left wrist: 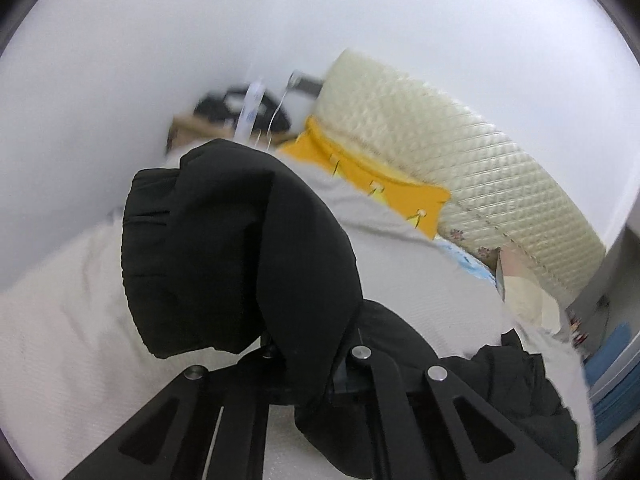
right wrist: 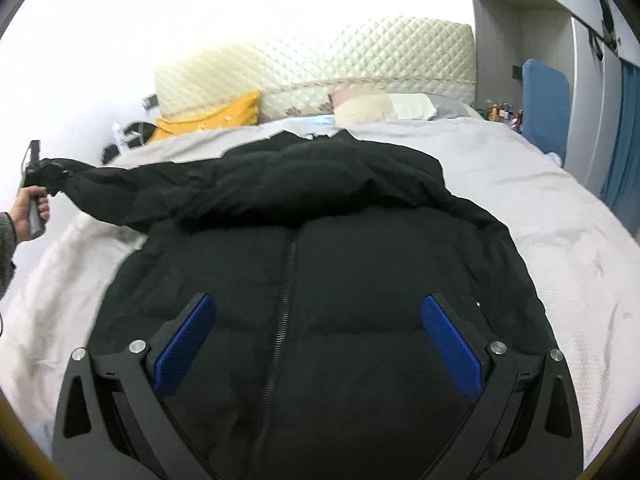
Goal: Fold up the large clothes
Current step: 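Lift the sleeve and fold it across the jacket with the left gripper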
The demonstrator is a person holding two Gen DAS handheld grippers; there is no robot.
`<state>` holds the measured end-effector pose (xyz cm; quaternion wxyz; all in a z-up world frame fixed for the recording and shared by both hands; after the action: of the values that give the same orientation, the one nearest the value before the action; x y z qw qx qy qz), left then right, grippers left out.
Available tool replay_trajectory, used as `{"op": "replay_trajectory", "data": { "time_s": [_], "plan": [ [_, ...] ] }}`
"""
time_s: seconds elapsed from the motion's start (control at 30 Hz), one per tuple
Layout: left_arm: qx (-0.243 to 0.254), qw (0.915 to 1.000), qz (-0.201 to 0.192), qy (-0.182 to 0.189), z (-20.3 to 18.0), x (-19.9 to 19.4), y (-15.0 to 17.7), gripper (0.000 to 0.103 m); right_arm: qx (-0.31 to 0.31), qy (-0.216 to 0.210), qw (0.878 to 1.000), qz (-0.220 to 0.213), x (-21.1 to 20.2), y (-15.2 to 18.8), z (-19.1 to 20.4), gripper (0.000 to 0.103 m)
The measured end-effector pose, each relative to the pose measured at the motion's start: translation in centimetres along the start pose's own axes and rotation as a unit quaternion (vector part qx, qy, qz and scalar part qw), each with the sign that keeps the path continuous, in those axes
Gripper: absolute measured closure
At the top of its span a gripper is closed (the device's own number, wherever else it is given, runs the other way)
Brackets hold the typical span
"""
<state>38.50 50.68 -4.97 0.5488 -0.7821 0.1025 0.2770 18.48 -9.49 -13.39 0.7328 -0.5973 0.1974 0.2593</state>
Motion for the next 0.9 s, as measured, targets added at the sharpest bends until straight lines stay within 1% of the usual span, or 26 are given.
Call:
{"op": "replay_trajectory", "data": {
  "time_s": [0.1,0.2,0.37,0.5,0.63,0.73,0.9],
  "plan": [
    [0.027,0.9992,-0.03,0.001,-4.0,-3.4,-1.9,0.098,-0.005,-0.005,1.0,-0.009,-1.2,-0.3,-0.6,0.001],
    [0.053,0.9973,-0.05,0.004,-8.3,-6.4,-3.3,0.098,-0.004,-0.017,1.0,-0.021,-2.4,-0.5,-1.1,0.0],
    [0.105,0.9917,-0.074,0.007,-15.4,-10.6,-4.9,0.099,-0.029,-0.02,0.999,-0.041,-3.7,-0.8,-2.0,0.0],
    [0.124,0.9884,-0.085,0.018,-20.7,-13.5,-5.6,0.099,-0.015,-0.029,0.998,-0.045,-4.7,-1.1,-3.6,0.0],
    [0.154,0.9835,-0.091,0.024,-26.7,-15.8,-5.6,0.099,-0.008,-0.032,0.998,-0.06,-6.0,-1.7,-5.2,0.0],
    [0.163,0.9802,-0.103,0.042,-31.0,-17.5,-5.1,0.099,-0.003,-0.037,0.997,-0.068,-6.8,-2.1,-6.5,0.0],
    [0.185,0.9756,-0.105,0.055,-37.8,-18.0,-3.4,0.099,0.009,-0.04,0.996,-0.076,-7.7,-2.4,-8.4,0.0]
  ]
}}
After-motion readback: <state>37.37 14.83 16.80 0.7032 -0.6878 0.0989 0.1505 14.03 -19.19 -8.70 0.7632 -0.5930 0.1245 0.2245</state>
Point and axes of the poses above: each gripper's, at about its wrist camera, not at the fingertips, and x roughly the way its jaws point, z to its left, y to its underside, the point moved 7 cm from there along x, roughly the way its jaws point, and after that the axes turned 6 degrees about x, right-handed, at the moved point
